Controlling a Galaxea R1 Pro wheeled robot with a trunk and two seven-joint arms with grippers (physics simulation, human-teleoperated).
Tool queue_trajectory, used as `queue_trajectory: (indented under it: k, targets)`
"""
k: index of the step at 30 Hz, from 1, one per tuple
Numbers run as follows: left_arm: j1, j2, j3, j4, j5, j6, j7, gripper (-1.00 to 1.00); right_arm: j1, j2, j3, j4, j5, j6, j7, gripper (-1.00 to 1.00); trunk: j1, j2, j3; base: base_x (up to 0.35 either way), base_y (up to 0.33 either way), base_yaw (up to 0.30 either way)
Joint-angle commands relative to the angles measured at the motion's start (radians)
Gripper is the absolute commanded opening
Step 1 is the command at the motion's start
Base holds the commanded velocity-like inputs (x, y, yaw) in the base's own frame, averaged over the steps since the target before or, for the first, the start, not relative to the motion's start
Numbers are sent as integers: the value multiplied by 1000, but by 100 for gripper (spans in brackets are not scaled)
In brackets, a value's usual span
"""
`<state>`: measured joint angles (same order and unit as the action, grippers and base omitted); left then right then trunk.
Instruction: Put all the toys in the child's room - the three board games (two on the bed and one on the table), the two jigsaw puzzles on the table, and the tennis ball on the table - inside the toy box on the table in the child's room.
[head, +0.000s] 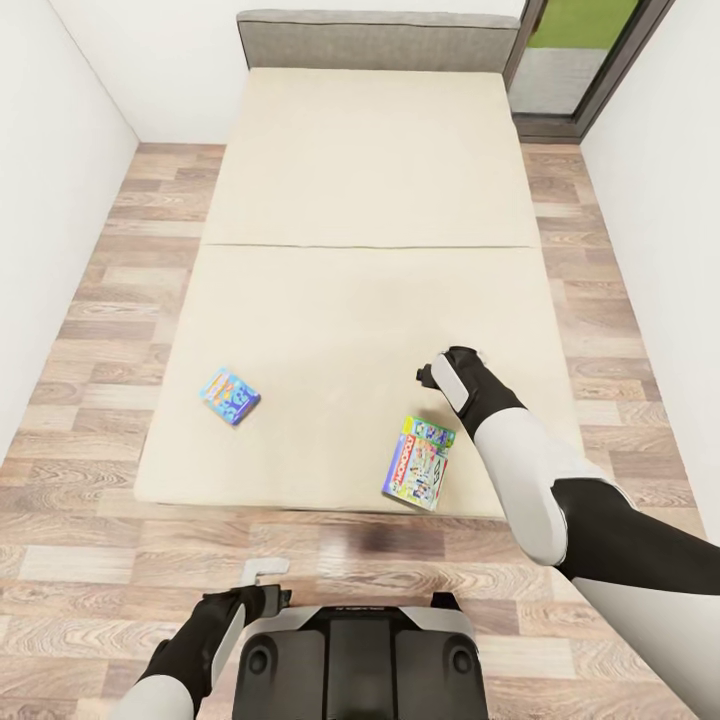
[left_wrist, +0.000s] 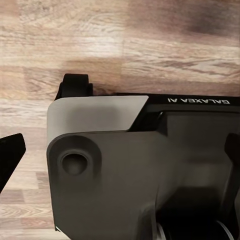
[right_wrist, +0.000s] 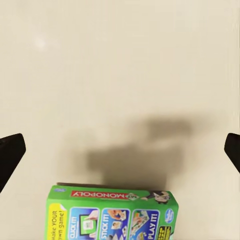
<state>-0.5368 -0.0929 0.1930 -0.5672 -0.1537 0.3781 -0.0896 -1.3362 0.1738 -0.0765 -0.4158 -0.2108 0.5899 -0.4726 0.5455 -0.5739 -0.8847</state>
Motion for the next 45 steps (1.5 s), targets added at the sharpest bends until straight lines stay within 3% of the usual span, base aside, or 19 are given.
queue_trajectory:
  k: [1, 45]
  targets:
    - [0, 0, 9, -5, -10, 5, -10, 100, 0, 1, -3, -1, -10, 1, -8, 100, 0, -1, -2, 0, 0, 0]
    - [-2, -2, 11, -19, -8, 5, -10, 100, 0, 1, -2, 16, -6, -58, -7, 100, 0, -1, -74, 0, 0, 0]
